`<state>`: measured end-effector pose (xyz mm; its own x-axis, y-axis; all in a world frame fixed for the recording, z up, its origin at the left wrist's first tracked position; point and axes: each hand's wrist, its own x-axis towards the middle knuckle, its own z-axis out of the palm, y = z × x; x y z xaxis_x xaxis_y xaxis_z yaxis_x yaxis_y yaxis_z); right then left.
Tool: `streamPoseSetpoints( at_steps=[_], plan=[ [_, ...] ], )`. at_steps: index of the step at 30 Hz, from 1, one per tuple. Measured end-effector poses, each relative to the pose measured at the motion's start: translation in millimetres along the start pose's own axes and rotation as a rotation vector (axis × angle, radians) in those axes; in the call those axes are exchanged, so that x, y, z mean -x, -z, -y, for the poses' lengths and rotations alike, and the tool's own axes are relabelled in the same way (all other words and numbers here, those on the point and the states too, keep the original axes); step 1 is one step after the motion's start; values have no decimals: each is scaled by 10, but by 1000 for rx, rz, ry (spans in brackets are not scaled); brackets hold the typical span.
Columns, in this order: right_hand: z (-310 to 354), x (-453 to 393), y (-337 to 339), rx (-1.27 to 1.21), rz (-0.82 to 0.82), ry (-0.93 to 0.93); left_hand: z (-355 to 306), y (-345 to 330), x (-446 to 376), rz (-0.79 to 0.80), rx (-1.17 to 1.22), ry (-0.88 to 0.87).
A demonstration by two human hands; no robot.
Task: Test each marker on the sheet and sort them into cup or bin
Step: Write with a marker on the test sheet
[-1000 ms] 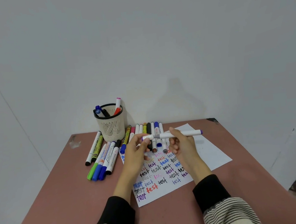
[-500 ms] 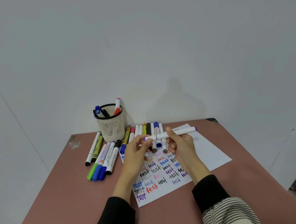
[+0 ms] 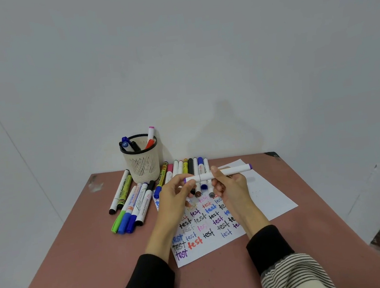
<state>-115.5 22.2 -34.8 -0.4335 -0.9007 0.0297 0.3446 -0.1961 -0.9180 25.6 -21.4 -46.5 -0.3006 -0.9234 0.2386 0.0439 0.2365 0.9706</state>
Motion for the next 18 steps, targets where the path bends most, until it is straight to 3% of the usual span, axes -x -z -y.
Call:
streamPoseSetpoints(
  at_steps=[9,13,15,18],
  plan=[
    [61,28,-37,-67,-6,-74,-82,-61,-14,-51,200,109],
    [87,-21,35,-143,-181,-29,-130,-6,-33,-188,287,141],
    [71,-42,95,63,-295,45,-156,52,-37,-294,309,115],
    [-35,-31,156,569,-365,194,-205,88,-21,-432,286,21]
  ],
)
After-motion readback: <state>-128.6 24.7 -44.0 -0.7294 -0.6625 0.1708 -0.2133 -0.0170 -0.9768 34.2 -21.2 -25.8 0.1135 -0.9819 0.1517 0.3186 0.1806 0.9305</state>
